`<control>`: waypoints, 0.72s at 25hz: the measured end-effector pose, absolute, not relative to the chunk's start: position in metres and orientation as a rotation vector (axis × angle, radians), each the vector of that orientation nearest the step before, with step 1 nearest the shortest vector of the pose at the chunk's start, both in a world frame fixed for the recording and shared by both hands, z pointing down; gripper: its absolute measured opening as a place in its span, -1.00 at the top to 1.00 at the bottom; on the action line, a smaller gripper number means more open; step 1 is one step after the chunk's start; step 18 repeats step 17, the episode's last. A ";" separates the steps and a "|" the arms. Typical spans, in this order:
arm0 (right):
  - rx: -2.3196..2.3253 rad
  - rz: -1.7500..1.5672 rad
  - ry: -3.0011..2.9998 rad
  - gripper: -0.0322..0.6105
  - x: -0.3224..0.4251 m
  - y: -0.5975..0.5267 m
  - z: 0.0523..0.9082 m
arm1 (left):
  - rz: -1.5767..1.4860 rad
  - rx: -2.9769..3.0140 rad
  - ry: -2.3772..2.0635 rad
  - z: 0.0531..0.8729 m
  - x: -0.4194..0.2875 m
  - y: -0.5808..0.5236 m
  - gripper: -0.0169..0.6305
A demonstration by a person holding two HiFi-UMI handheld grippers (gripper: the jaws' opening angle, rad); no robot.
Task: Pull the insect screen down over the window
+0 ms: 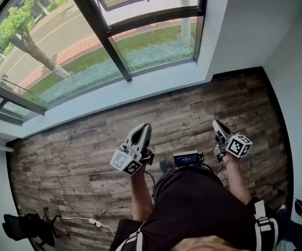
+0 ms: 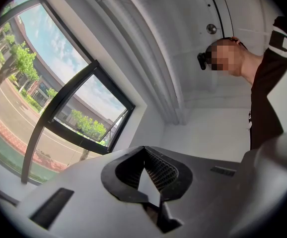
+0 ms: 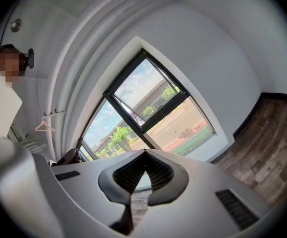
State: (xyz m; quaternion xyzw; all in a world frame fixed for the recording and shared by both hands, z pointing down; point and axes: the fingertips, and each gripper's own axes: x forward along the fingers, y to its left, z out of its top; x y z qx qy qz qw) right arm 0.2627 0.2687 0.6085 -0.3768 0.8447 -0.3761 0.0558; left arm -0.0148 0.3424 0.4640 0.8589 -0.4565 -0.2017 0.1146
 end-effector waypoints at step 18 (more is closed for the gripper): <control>-1.035 -1.176 2.589 0.88 0.266 0.250 0.613 | -0.511 2.504 -1.395 0.469 0.008 0.330 0.93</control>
